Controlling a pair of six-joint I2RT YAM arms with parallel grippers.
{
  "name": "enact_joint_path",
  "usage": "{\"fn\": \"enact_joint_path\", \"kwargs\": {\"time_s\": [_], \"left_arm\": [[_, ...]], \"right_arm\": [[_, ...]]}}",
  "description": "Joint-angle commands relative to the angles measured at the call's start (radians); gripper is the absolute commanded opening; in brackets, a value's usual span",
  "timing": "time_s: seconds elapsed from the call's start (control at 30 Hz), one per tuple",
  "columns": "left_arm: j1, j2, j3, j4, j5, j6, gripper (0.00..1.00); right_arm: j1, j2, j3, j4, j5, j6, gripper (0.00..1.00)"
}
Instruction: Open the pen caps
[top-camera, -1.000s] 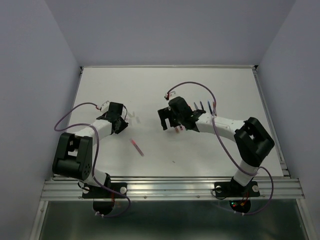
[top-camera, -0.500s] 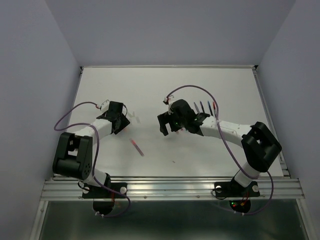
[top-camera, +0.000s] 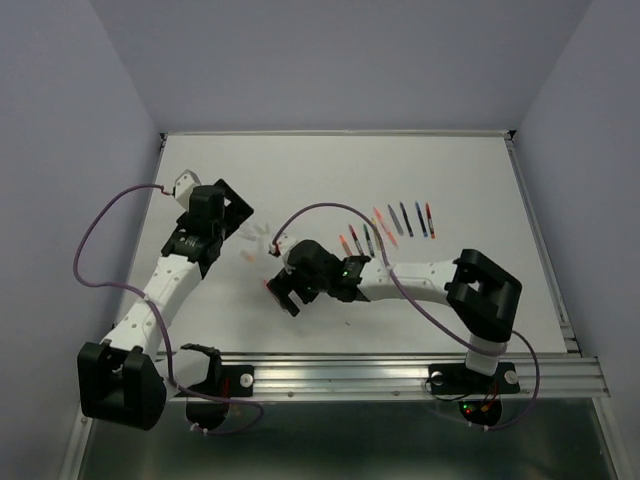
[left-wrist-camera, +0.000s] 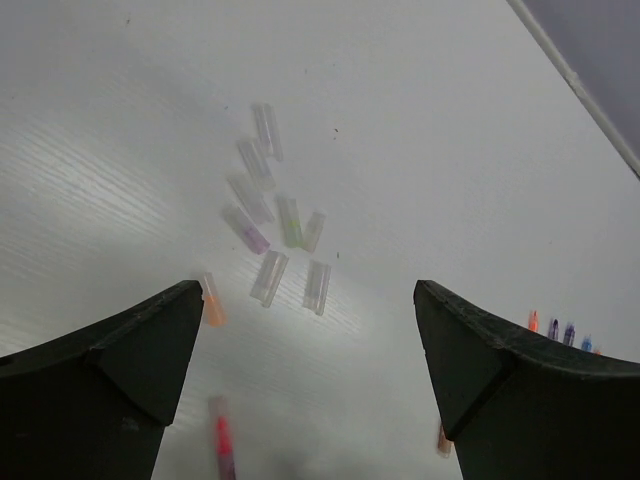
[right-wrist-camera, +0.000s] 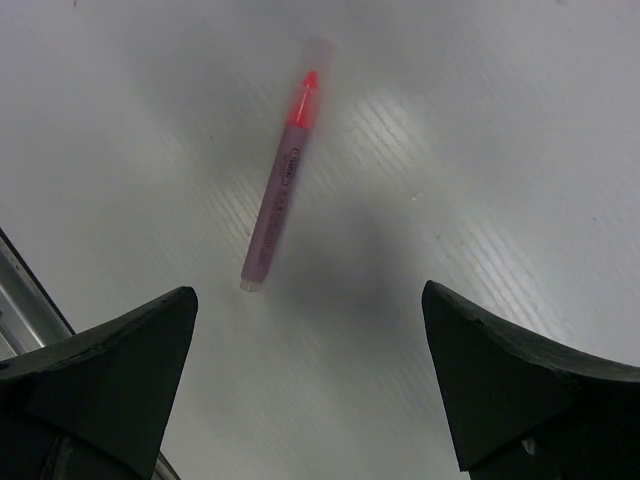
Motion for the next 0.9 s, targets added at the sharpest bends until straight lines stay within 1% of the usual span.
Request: {"fn": "enact_joint_path", "kwargs": {"time_s": [0.0, 0.13, 0.17, 0.27, 0.37, 0.4, 0.47, 0.5, 0.53, 0.57, 0.67, 0.7, 0.77, 0.8, 0.87], "left_arm": [[0.009, -0.04, 0.027, -0.045, -0.065, 0.005, 0.99], [0.012, -0.037, 0.023, -0.043, -0.061, 0.0, 0.99], [0.014, -0.036, 0.023, -0.045, -0.056, 0.002, 0.99], [0.014, -0.03, 0.02, -0.043, -0.048, 0.0, 0.99], [0.015, -0.033, 0.013, -0.04, -0.05, 0.002, 0.99], [0.015, -0.033, 0.013, -0.039, -0.048, -0.001, 0.99], [0.017, -0.031, 0.013, -0.036, -0.047, 0.0, 0.99], [0.017, -0.03, 0.013, -0.036, -0.047, 0.0, 0.99], [0.017, -0.028, 0.013, -0.036, -0.045, 0.0, 0.99], [0.015, -0.028, 0.016, -0.037, -0.045, 0.0, 0.99], [0.017, -0.025, 0.018, -0.039, -0.044, 0.002, 0.99], [0.017, -0.026, 0.02, -0.037, -0.042, 0.002, 0.99], [0.017, -0.025, 0.021, -0.037, -0.033, 0.003, 0.99], [0.017, -0.026, 0.021, -0.033, -0.024, 0.006, 0.99], [0.017, -0.026, 0.018, -0.024, 0.011, 0.019, 0.99]], "right_arm": [[0.051, 0.093, 0.108, 0.047, 0.101, 0.017, 1.0], [0.086, 0.181, 0.169, 0.055, 0.151, 0.019, 1.0], [0.087, 0.198, 0.178, 0.055, 0.194, 0.026, 1.0], [0.087, 0.247, 0.2, 0.053, 0.224, 0.031, 1.0], [0.087, 0.27, 0.197, 0.055, 0.26, 0.026, 0.97], [0.087, 0.276, 0.194, 0.055, 0.265, 0.023, 0.92], [0.087, 0.284, 0.185, 0.055, 0.273, 0.04, 0.78], [0.087, 0.29, 0.173, 0.055, 0.277, 0.043, 0.66], [0.087, 0.291, 0.163, 0.053, 0.28, 0.052, 0.58], [0.087, 0.285, 0.143, 0.055, 0.274, 0.066, 0.45], [0.087, 0.27, 0.111, 0.055, 0.271, 0.1, 0.3], [0.087, 0.256, 0.091, 0.055, 0.271, 0.111, 0.23], [0.087, 0.239, 0.073, 0.055, 0.27, 0.131, 0.17], [0.087, 0.232, 0.064, 0.058, 0.273, 0.138, 0.12], [0.087, 0.197, 0.035, 0.067, 0.283, 0.146, 0.06]]}}
